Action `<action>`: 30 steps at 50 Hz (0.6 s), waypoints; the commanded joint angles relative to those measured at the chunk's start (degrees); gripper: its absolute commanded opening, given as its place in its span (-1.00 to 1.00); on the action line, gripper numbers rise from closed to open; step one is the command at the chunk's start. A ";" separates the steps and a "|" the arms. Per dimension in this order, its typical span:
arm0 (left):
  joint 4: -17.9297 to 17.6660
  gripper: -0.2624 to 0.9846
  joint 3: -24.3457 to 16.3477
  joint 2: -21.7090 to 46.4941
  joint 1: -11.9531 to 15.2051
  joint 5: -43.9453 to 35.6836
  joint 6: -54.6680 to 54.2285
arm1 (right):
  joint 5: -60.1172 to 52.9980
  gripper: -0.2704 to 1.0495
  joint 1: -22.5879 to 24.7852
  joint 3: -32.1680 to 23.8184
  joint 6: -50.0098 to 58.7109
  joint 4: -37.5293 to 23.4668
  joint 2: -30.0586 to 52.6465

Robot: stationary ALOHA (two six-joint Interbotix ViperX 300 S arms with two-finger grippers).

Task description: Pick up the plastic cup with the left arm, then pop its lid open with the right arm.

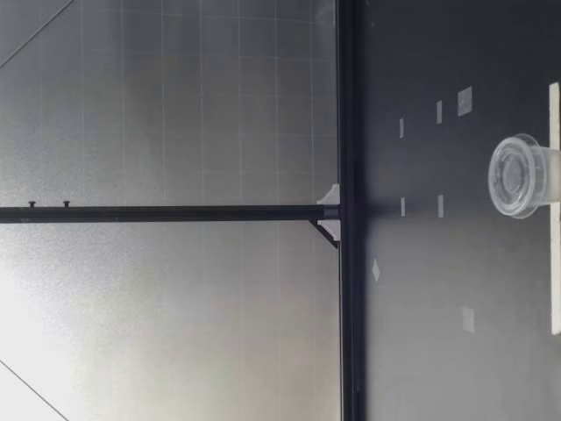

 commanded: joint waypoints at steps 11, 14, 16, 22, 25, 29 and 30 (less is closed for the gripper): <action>-1.05 -0.67 0.18 0.44 0.79 -0.79 -0.26 | 0.35 -0.80 -0.26 -0.70 2.11 0.26 -2.29; -1.23 -0.67 -0.35 0.79 0.88 -0.62 -0.18 | 1.67 -0.80 -0.26 -0.97 3.08 0.35 -2.02; -1.41 -0.67 -0.88 1.32 0.79 -0.18 -0.09 | 3.60 -0.80 -0.44 -1.49 3.78 0.44 -1.49; -1.41 -0.67 -3.08 3.96 0.88 3.08 0.00 | 10.55 -0.80 -1.32 -4.75 5.27 0.44 0.79; -1.41 -0.67 -4.75 5.89 0.97 4.75 0.09 | 13.36 -0.80 -1.67 -6.94 5.62 0.44 2.20; -1.41 -0.67 -6.15 8.70 0.97 5.45 0.44 | 15.91 -0.80 -2.02 -9.23 5.71 0.44 4.48; -1.41 -0.67 -6.33 9.32 0.97 5.45 0.53 | 16.35 -0.80 -2.02 -9.67 5.71 0.44 5.01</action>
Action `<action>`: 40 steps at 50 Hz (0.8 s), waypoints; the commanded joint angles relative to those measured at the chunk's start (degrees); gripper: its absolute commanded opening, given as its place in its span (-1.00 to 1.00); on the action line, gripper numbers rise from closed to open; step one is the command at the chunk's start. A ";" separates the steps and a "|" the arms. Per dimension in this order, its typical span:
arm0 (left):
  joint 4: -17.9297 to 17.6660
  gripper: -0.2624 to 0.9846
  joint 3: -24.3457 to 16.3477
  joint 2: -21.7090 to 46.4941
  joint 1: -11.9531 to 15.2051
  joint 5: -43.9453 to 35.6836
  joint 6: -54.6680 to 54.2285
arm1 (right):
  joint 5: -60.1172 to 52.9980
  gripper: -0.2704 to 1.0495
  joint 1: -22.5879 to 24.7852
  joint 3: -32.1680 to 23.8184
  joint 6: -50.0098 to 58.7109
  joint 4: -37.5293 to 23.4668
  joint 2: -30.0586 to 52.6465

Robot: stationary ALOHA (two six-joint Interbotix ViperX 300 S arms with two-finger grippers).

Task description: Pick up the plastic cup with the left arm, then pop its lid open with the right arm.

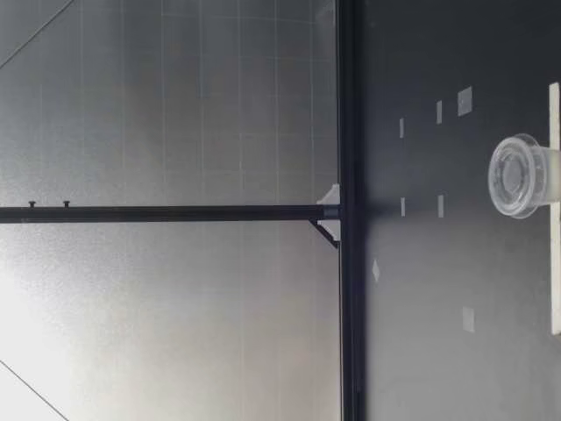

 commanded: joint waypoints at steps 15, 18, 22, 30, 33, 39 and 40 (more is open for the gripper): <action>-0.09 -0.60 -2.64 12.66 0.18 -3.96 0.18 | 4.22 -0.80 -0.62 -7.73 2.81 0.09 11.60; -0.09 -0.53 -2.46 15.03 0.26 -6.24 0.26 | 4.31 -0.80 -0.62 -8.35 3.43 0.09 13.71; -0.09 -0.40 -2.37 18.37 0.26 -8.79 0.18 | 4.31 -0.80 -0.62 -9.05 3.87 0.09 16.17; -0.09 -0.01 -3.16 24.87 0.26 -12.57 -0.26 | 4.31 -0.80 -0.62 -10.11 3.96 0.09 19.86; -0.09 0.11 -3.43 26.72 0.26 -14.06 -0.26 | 4.31 -0.80 -0.62 -10.28 3.96 0.09 21.01; -0.09 0.24 -3.69 30.59 0.26 -16.88 -0.35 | 4.04 -0.80 -0.62 -10.63 3.96 0.09 23.99; -0.09 0.24 -3.69 31.11 0.18 -17.23 -0.35 | 3.96 -0.80 -0.62 -10.72 3.96 0.09 24.43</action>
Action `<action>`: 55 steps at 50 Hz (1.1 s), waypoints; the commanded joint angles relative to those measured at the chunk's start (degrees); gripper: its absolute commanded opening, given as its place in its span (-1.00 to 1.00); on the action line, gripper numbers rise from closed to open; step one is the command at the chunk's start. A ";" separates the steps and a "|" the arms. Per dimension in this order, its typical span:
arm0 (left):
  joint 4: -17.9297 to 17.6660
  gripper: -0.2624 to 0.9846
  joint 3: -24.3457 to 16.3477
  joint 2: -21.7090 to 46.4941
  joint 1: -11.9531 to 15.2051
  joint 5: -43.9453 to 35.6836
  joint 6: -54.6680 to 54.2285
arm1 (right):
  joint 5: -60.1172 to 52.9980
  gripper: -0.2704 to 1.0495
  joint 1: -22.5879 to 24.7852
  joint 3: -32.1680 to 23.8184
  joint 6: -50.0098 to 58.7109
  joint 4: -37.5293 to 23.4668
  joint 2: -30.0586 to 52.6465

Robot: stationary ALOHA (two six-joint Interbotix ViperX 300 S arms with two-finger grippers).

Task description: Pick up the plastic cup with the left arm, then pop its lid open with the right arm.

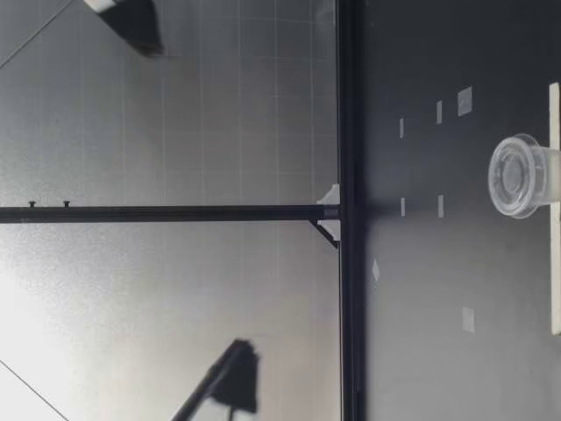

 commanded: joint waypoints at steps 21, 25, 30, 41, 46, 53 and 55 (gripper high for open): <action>0.35 0.25 -3.60 14.50 0.09 -4.04 0.44 | -0.70 -0.80 -0.26 -4.31 0.44 0.09 13.10; 0.44 0.25 -4.22 16.44 -0.26 -4.04 0.44 | -0.70 -0.80 -0.26 -4.92 0.97 0.09 15.21; 0.53 0.25 -5.36 18.98 -0.88 -3.96 0.44 | -1.05 -0.80 -0.26 -5.45 2.29 0.09 17.75; 0.53 0.26 -8.17 24.70 -1.41 -3.43 0.53 | -2.02 -0.80 0.00 -6.06 3.16 0.09 21.53; 0.53 0.27 -9.49 26.37 -1.41 -3.43 0.88 | -2.02 -0.80 0.00 -6.15 3.34 0.18 22.41; 0.53 0.34 -10.63 28.65 -1.41 -3.34 0.53 | -2.81 -0.80 0.44 -6.15 4.83 0.35 24.26; 0.53 0.36 -10.90 29.09 -1.41 -3.34 0.44 | -3.60 -0.80 0.62 -6.15 5.36 0.35 24.79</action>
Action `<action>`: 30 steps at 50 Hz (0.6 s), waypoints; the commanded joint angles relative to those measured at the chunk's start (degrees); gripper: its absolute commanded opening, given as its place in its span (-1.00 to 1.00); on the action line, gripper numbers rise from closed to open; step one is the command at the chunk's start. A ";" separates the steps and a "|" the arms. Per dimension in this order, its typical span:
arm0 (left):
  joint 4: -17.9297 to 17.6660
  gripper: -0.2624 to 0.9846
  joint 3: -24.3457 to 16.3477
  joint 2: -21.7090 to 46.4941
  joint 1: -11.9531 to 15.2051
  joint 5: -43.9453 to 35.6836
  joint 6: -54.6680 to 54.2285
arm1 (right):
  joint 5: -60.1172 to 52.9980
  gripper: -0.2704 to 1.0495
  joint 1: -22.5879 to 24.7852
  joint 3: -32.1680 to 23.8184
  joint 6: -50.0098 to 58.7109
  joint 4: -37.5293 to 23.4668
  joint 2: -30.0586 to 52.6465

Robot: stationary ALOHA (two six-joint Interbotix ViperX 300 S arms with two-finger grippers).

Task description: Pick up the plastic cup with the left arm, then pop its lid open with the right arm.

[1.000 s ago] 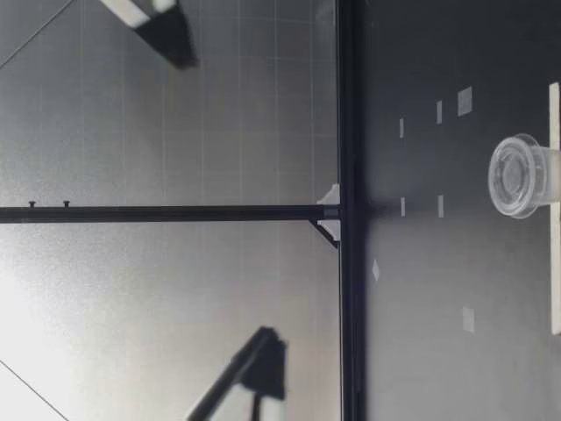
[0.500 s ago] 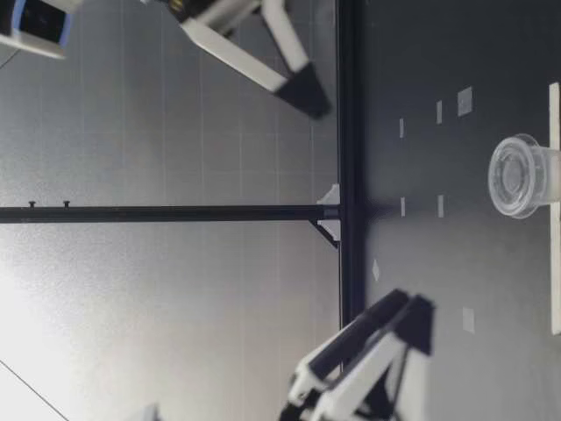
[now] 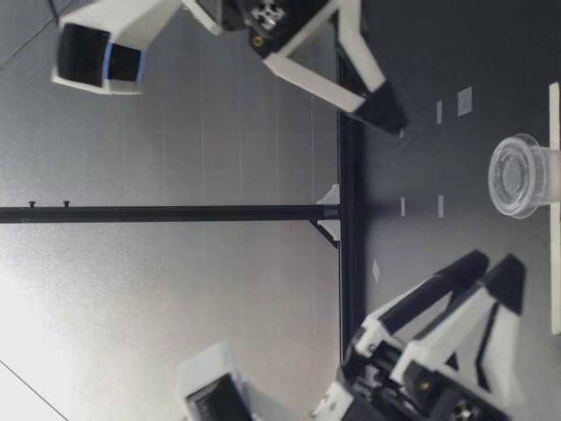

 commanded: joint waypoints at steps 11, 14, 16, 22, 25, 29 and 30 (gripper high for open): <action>0.09 0.38 -2.81 1.85 -0.18 -0.18 -0.18 | -5.45 -0.80 1.58 -1.49 2.29 0.18 3.08; 0.09 0.38 -3.43 2.46 -0.18 -0.18 -0.18 | -5.71 -0.80 1.67 -1.58 2.64 0.09 3.78; 0.09 0.38 -3.78 2.90 -0.18 -0.18 -0.18 | -5.80 -0.80 1.76 -1.76 2.72 0.09 4.22; 0.09 0.38 -4.66 3.87 -0.18 -0.26 -0.09 | -5.89 -0.80 1.76 -1.76 2.72 0.09 4.66; 0.09 0.38 -5.10 4.22 -0.18 -0.26 -0.09 | -5.98 -0.80 1.76 -1.76 2.72 0.09 4.92; 0.09 0.38 -5.45 4.57 -0.18 -0.26 -0.09 | -5.98 -0.80 1.67 -1.76 2.81 0.09 5.36; 0.09 0.38 -5.62 4.66 -0.18 -0.26 -0.09 | -5.98 -0.80 1.76 -1.76 2.81 0.09 5.62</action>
